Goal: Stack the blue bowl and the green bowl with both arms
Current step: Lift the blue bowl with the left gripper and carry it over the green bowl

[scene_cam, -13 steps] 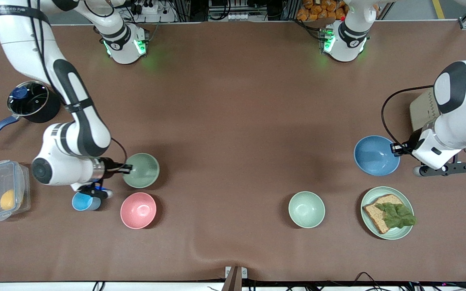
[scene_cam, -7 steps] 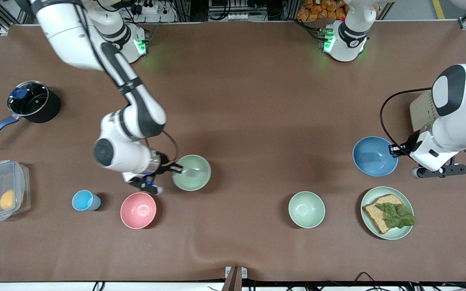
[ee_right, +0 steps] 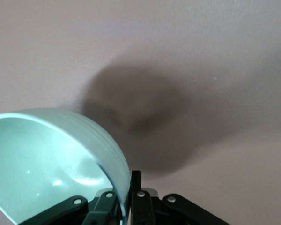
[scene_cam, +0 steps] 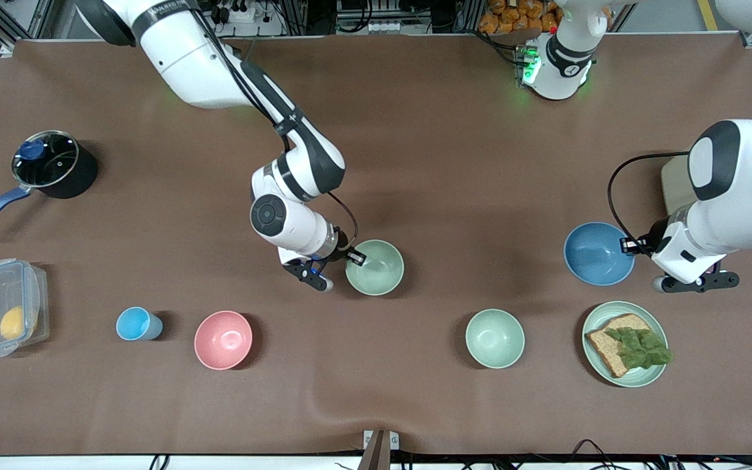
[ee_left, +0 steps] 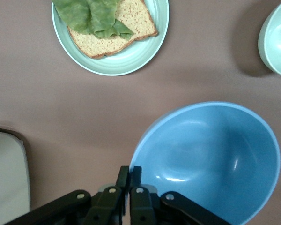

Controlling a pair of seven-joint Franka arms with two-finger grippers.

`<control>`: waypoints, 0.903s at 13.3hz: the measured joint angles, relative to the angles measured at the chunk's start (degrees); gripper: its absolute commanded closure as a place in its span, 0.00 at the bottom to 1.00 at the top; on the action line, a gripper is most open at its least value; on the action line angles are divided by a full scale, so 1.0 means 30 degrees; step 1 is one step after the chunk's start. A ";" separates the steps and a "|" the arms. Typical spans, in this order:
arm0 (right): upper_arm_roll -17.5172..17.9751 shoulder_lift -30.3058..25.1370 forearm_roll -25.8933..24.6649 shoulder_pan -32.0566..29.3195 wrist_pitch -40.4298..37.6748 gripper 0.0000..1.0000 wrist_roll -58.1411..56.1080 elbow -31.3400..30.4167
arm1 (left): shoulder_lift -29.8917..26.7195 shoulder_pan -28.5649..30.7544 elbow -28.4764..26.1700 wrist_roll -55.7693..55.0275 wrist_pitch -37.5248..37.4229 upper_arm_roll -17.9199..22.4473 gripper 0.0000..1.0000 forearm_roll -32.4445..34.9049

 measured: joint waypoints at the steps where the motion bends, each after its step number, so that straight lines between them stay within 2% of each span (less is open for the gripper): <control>1: 0.0001 0.0294 0.0437 0.0110 0.0395 0.40 0.0134 0.0119 | 0.0030 -0.0020 0.0005 0.0000 0.0000 -0.0016 1.00 0.0000; 2: 0.0001 0.0510 0.0747 0.0222 0.0673 0.07 0.0200 0.0194 | 0.0059 -0.0139 0.0006 0.0000 0.0000 -0.0045 1.00 0.0000; 3: 0.0003 0.0649 0.0821 0.0359 0.0819 0.00 0.0265 0.0260 | 0.0080 -0.0429 0.0010 -0.0083 0.0000 -0.0057 1.00 0.0000; 7: -0.0190 0.0653 0.0827 0.0452 0.0862 0.00 0.0605 0.0783 | 0.0151 -0.1570 0.0125 -0.1601 0.0004 -0.0089 1.00 -0.0001; 12: -0.0521 -0.0280 0.0862 -0.1689 -0.2869 0.00 0.4823 0.2432 | 0.0158 -0.3448 0.1013 -0.4071 0.0000 -0.0276 1.00 -0.0123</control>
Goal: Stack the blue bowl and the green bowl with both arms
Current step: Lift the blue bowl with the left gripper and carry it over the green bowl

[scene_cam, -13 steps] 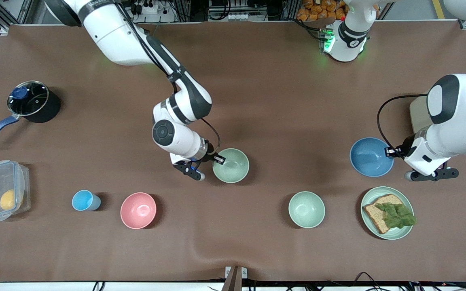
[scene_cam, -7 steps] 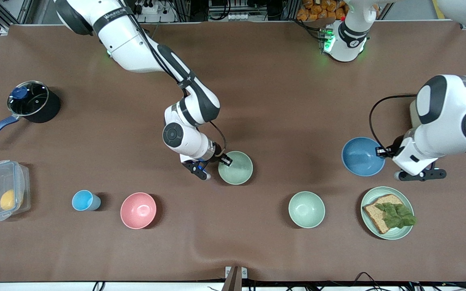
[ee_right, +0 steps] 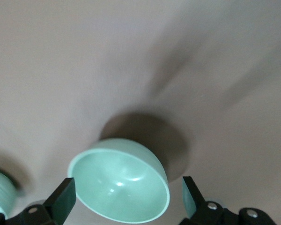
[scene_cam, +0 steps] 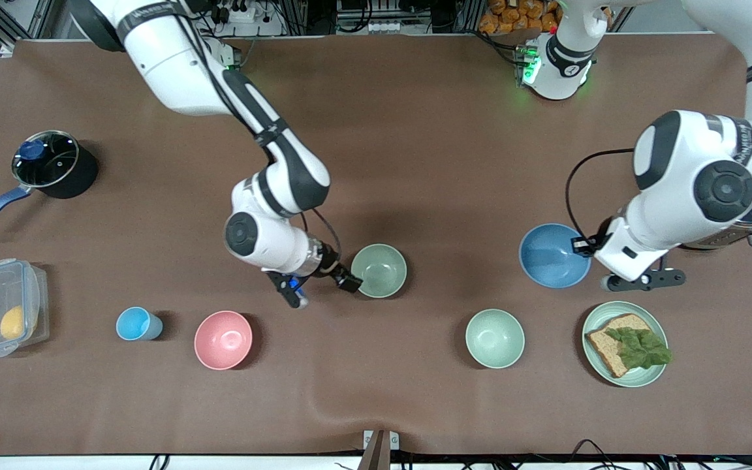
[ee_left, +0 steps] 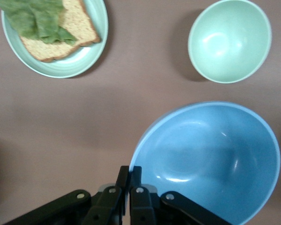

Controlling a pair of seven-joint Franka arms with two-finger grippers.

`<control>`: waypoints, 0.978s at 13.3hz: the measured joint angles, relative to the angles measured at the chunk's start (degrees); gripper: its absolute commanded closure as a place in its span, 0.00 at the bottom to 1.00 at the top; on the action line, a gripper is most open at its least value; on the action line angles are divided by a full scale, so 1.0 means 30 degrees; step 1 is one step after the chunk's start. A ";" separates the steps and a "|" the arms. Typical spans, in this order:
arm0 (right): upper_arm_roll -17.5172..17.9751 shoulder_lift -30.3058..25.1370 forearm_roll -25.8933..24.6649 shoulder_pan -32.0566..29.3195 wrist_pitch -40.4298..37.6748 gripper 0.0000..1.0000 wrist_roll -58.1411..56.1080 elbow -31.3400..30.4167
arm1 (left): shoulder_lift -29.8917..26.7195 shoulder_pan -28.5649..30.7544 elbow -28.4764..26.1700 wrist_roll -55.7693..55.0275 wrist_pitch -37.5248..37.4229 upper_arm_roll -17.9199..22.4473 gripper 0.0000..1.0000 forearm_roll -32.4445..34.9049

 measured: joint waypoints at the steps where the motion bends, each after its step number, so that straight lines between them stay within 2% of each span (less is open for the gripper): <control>1: -0.0110 0.0013 0.0000 -0.0300 -0.0070 0.00 0.0923 0.0069 | 0.0011 -0.0412 0.0004 -0.0617 0.0000 -0.0020 1.00 -0.0023; 8: -0.0427 0.2124 -0.0001 0.0009 0.2366 0.00 0.4971 -0.0044 | 0.1953 -0.2287 0.2235 -0.3722 0.0150 -0.0043 1.00 -0.1151; 13: -0.0613 0.2299 -0.0005 0.0806 0.2709 0.00 0.6970 -0.0040 | 0.3720 -0.4367 0.2687 -0.7863 0.2561 -0.0069 1.00 -0.1584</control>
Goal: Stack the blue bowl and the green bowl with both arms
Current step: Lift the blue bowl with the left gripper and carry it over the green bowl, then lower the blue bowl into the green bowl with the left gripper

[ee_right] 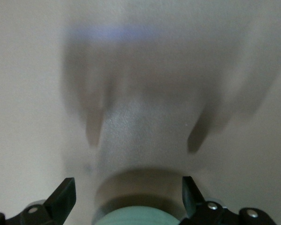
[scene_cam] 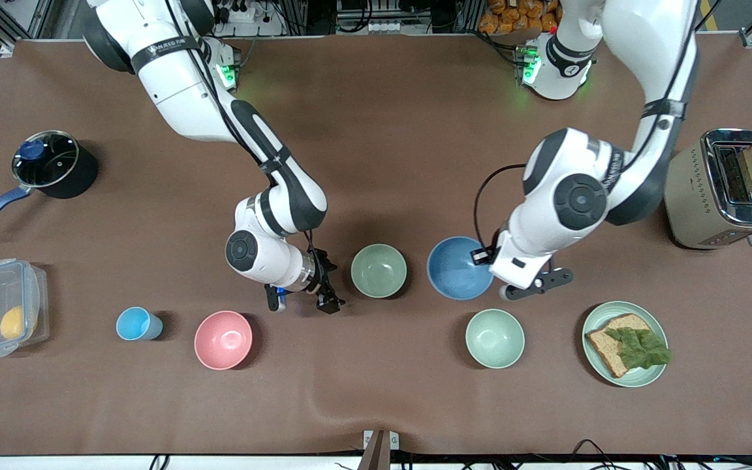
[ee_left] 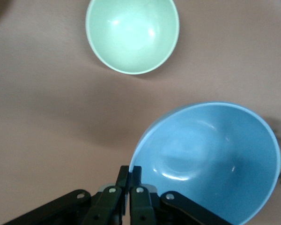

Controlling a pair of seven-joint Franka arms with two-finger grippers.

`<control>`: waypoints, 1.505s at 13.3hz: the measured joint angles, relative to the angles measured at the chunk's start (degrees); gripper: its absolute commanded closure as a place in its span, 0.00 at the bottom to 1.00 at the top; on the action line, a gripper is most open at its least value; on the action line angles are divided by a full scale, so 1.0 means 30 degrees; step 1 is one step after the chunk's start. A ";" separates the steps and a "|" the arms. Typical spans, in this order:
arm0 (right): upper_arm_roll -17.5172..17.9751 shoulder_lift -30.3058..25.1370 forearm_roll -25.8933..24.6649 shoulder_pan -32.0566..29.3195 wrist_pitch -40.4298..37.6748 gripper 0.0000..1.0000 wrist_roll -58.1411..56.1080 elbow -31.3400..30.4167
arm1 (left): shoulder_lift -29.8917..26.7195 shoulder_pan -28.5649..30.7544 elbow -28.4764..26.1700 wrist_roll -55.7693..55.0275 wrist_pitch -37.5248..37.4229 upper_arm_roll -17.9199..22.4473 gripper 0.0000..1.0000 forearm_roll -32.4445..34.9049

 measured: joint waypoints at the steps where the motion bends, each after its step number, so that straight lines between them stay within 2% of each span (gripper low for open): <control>1: -0.0022 0.0033 0.0000 0.0126 0.0185 0.00 0.0225 -0.0001 | 0.0334 -0.0420 0.0023 -0.0815 0.0606 -0.0007 1.00 -0.0004; 8: -0.0175 0.0348 0.0000 0.0613 0.0799 0.00 0.0902 0.0187 | 0.2758 -0.3051 0.0200 -0.5199 0.4046 -0.0007 1.00 -0.0006; 20: -0.0237 0.0393 -0.0168 0.0665 0.0799 0.00 0.0929 0.0229 | 0.3789 -0.3725 0.0250 -0.5431 0.5201 -0.0005 1.00 -0.0007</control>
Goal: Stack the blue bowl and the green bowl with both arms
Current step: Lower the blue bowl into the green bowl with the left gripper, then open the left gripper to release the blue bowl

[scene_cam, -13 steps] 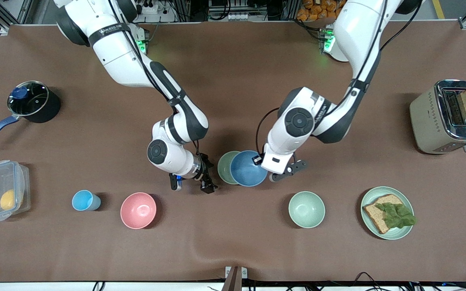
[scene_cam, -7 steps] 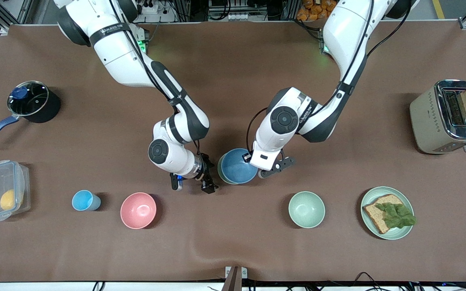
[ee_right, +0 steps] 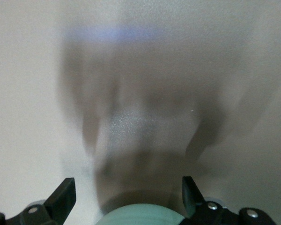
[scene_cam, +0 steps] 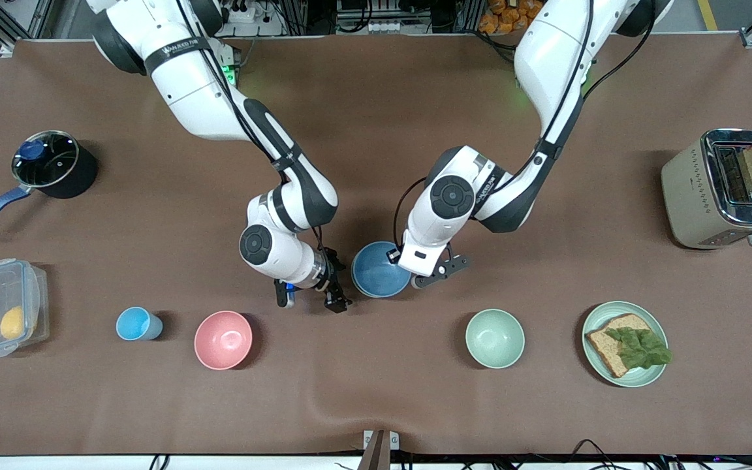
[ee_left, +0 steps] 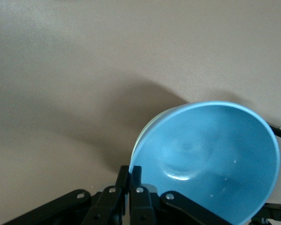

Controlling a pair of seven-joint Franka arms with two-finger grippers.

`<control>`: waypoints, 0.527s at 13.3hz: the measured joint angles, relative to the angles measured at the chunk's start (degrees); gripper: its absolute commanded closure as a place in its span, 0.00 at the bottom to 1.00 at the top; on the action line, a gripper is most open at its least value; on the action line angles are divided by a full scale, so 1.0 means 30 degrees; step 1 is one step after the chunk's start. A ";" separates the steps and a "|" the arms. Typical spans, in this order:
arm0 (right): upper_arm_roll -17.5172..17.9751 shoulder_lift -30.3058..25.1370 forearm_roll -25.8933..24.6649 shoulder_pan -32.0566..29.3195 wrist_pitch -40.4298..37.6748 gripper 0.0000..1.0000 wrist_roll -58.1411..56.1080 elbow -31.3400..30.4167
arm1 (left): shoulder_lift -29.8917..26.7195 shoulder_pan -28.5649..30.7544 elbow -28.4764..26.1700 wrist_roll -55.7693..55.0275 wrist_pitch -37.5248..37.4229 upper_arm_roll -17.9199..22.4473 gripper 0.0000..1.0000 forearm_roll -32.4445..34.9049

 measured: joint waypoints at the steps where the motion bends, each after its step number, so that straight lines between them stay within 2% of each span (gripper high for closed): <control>1: -0.0001 0.0007 -0.0016 0.0002 0.0000 0.00 0.0000 0.0000 | 0.0069 -0.0001 0.0001 0.0000 0.0100 0.0000 1.00 0.0000; 7: -0.0004 0.0036 -0.0055 0.0030 0.0000 0.00 0.0000 0.0011 | 0.0547 -0.0246 0.0011 -0.0001 0.0629 -0.0005 1.00 -0.0001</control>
